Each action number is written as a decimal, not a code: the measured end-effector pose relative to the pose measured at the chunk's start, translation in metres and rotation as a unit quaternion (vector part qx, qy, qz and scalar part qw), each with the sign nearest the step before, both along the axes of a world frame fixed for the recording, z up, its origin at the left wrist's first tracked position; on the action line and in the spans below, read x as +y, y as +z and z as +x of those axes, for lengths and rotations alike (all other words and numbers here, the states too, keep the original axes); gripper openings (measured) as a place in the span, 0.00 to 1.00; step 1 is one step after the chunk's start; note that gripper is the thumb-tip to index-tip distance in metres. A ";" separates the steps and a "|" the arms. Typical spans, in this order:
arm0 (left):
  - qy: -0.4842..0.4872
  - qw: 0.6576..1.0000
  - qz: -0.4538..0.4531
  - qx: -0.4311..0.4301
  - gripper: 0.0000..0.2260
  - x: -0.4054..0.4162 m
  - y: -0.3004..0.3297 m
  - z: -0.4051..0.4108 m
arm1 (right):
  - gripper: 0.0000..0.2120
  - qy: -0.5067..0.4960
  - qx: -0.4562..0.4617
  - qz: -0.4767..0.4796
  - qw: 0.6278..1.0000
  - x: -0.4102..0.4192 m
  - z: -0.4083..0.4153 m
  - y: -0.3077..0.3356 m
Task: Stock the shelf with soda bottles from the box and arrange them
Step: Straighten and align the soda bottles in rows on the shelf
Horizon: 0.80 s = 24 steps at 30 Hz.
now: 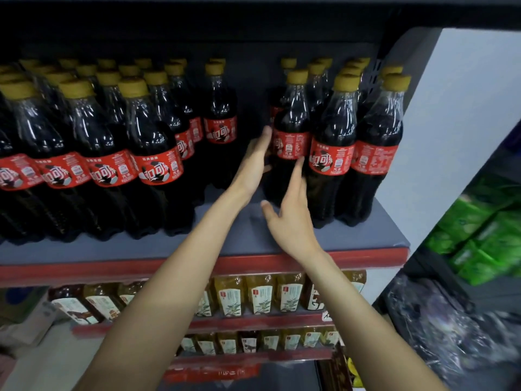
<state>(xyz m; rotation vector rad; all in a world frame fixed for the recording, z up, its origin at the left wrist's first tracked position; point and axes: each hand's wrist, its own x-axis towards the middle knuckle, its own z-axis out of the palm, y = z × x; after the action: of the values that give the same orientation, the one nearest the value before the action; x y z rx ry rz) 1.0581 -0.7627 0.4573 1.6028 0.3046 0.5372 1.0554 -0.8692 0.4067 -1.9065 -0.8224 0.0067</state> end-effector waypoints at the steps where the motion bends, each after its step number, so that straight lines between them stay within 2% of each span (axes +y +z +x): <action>1: 0.018 1.000 0.009 -0.009 0.25 0.002 -0.002 -0.006 | 0.47 0.003 -0.006 0.001 1.000 0.000 0.004 0.002; 4: 0.051 0.995 0.070 -0.046 0.22 0.008 -0.010 -0.028 | 0.49 0.029 -0.002 -0.003 1.000 0.007 0.019 0.008; 8: 0.077 0.989 0.092 -0.082 0.21 0.013 -0.019 -0.051 | 0.50 0.051 -0.015 -0.007 0.999 0.029 0.032 0.013; 13: 0.155 0.980 0.112 -0.046 0.29 0.020 -0.016 -0.066 | 0.49 0.041 -0.048 -0.009 0.998 0.060 0.023 0.015; 17: 0.189 0.969 0.158 -0.024 0.21 0.021 -0.014 -0.074 | 0.47 0.002 -0.070 -0.026 0.997 0.073 0.012 0.015; 22: 0.197 0.962 0.188 -0.021 0.21 0.023 -0.018 -0.079 | 0.44 -0.007 -0.080 -0.023 0.996 0.079 0.003 0.016; 24: 0.205 0.956 0.209 -0.023 0.23 0.022 -0.020 -0.082 | 0.40 -0.001 -0.076 -0.020 0.997 0.083 -0.002 0.019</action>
<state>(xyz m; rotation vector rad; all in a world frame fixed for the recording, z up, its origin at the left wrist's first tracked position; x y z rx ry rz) 0.9765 -0.7409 0.4374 1.9427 0.5214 1.0086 1.0535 -0.7865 0.4258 -1.9642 -0.9277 -0.1244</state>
